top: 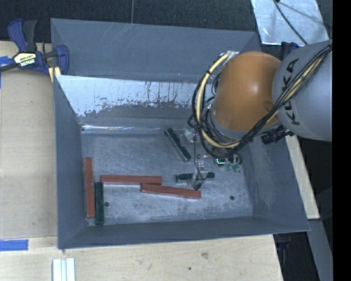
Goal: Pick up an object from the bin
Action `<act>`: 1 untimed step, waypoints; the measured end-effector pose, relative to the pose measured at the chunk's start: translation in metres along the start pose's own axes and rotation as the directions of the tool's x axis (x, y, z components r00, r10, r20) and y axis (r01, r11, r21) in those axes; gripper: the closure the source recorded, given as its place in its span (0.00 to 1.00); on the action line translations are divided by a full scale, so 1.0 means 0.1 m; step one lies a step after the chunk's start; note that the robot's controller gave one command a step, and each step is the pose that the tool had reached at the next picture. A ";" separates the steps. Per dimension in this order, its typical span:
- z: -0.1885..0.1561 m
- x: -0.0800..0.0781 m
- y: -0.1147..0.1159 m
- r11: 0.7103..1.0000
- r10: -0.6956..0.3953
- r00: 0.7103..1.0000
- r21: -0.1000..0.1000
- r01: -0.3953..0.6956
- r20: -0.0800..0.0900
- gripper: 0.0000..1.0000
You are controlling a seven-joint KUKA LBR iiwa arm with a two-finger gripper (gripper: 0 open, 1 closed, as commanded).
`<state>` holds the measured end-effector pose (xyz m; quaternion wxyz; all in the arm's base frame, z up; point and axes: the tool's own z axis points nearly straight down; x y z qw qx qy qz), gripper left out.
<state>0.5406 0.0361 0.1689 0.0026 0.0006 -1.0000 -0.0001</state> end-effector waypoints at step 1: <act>1.00 -0.05 -0.37 0.997 -0.079 0.997 0.000 0.079 0.009 0.00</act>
Offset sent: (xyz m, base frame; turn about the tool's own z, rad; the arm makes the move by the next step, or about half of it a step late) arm 0.0030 -0.0361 -0.0989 -0.0817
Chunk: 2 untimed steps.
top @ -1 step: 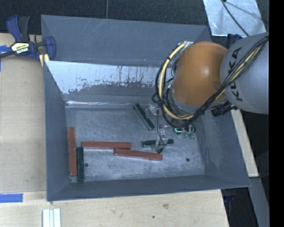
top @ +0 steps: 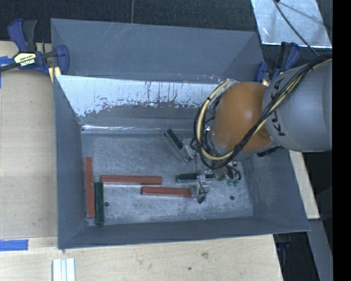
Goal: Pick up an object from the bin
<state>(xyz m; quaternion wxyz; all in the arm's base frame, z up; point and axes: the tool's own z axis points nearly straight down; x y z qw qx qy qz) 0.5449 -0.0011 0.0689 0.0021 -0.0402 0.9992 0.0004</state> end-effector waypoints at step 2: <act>-1.48 -0.02 0.04 1.000 0.007 1.000 0.002 -0.007 0.009 1.00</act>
Offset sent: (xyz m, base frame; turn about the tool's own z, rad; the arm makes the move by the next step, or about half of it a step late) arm 0.0000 0.0000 0.0000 0.0000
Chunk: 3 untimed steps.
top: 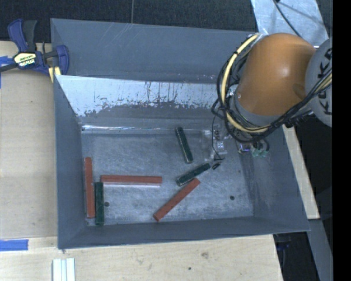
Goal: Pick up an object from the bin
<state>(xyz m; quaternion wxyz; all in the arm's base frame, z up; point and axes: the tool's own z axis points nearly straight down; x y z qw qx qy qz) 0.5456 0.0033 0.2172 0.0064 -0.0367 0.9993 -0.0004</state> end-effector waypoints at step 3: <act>0.86 0.58 0.51 1.000 -0.031 0.999 -0.002 0.031 -0.011 0.00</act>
Offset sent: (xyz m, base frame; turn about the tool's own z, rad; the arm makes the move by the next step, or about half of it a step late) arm -0.0402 0.0078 -0.0573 0.0051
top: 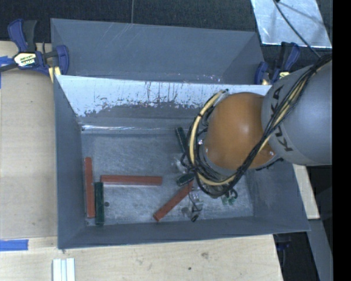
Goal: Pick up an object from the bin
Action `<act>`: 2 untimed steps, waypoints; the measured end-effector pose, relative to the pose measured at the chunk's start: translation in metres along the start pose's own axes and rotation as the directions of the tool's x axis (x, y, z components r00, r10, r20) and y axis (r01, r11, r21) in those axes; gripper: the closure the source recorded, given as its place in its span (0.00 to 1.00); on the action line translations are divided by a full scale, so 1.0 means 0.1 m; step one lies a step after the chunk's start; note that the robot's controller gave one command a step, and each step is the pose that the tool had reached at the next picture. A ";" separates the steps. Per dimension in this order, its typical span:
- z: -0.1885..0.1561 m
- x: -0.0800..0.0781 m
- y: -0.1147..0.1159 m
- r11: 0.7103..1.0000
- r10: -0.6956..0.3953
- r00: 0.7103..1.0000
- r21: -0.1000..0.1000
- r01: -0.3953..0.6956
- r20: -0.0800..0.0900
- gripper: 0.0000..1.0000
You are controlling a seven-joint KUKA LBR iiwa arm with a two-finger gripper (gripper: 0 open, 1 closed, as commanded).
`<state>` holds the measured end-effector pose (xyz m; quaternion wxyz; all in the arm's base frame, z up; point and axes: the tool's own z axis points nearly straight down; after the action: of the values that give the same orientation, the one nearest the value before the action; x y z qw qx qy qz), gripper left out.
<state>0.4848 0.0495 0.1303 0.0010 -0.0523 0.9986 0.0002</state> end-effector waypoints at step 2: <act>0.59 -0.34 -0.03 0.913 -0.407 0.913 0.001 0.407 0.005 1.00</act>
Offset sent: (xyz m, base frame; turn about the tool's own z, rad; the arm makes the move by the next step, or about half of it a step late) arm 0.0328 0.0008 -0.0603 -0.4233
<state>0.5192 0.0502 0.0712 0.0037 -0.2590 0.9659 0.0000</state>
